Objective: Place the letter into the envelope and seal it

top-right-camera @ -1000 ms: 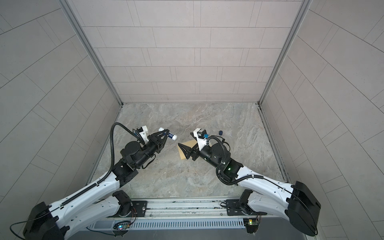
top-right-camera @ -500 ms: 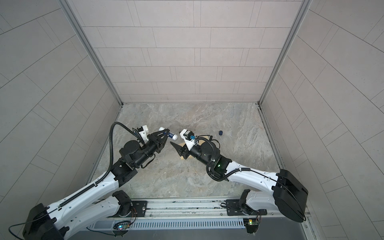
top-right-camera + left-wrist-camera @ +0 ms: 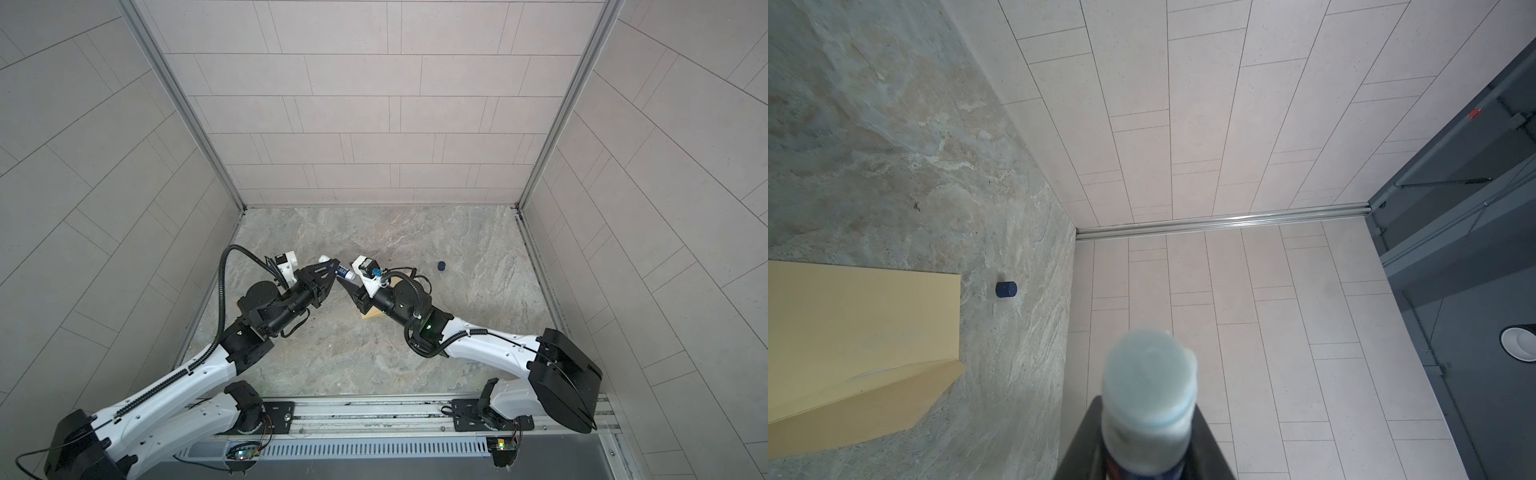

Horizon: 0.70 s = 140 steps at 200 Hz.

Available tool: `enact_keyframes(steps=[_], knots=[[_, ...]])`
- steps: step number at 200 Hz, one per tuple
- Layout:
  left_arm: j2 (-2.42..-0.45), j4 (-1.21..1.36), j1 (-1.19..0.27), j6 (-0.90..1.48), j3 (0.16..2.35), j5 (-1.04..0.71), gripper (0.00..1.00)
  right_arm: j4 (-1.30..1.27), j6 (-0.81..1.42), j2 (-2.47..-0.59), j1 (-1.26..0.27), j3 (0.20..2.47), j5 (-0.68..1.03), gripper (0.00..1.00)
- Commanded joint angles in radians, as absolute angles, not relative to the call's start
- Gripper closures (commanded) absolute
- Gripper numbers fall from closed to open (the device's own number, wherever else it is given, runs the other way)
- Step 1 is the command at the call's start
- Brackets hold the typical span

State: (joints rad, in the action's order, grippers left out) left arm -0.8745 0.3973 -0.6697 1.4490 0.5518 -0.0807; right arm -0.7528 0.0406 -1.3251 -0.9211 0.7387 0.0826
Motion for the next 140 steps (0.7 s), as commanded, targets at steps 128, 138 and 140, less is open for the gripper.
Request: enact_keyframes(steps=[128, 138, 140], knots=[[-0.853, 0.414, -0.671, 1.469, 0.594, -0.108, 1.00, -0.790, 0.053, -1.360, -0.925, 0.792, 0.092, 0.89], [-0.856, 0.414, -0.671, 1.460, 0.594, -0.106, 0.99, -0.749, 0.045, -1.345, -0.924, 0.801, 0.091, 0.93], [-0.857, 0.414, -0.670, 1.456, 0.594, -0.107, 0.97, -0.729, 0.043, -1.338, -0.923, 0.806, 0.089, 0.95]])
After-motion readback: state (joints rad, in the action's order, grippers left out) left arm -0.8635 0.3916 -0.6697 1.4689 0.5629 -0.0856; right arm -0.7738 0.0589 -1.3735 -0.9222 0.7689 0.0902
